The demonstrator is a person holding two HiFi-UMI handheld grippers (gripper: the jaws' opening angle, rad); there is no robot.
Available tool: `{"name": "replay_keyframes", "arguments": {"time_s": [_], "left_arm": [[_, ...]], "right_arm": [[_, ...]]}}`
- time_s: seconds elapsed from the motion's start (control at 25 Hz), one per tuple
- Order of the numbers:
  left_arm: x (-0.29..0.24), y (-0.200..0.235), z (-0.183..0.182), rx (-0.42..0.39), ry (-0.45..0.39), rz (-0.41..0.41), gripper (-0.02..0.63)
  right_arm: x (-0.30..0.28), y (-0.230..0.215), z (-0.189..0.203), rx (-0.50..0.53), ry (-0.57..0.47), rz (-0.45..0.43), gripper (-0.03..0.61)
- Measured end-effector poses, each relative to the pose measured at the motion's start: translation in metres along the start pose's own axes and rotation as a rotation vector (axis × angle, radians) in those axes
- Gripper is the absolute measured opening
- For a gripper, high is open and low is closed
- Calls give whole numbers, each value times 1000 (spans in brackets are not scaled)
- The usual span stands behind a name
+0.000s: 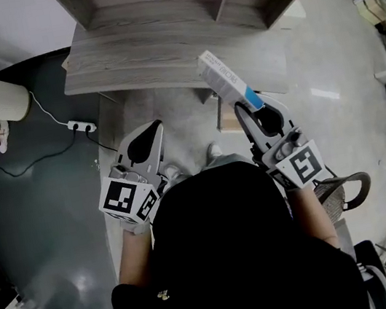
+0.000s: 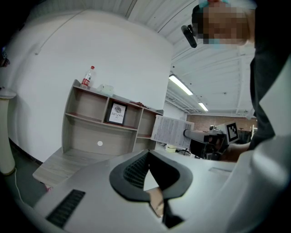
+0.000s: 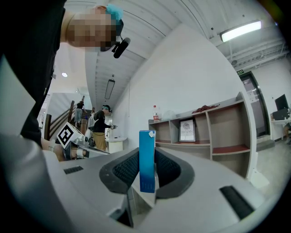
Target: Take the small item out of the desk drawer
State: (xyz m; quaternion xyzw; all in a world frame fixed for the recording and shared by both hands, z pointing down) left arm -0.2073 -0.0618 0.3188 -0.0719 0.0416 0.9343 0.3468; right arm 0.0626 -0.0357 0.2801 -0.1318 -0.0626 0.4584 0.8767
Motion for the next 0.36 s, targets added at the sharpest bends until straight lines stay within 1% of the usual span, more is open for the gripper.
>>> {"name": "replay_keyframes", "arguments": {"time_s": [0.16,0.36], "left_arm": [[1,1,0,2,-1,-9,8],[-1,2,4,-3,3,-1,8]], "right_arm": [[1,0,0,-7,2,7,78],[0,-3,5,-9,4,11,78]]}}
Point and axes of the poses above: the fingertips, and each gripper's own axes: x backward along the fingers, y to its left, z out of its underside, the point moved 9 cm from there along x, backward along the fingers, and after that the axes turned 13 degrees about -x, right-handed, at the moved point
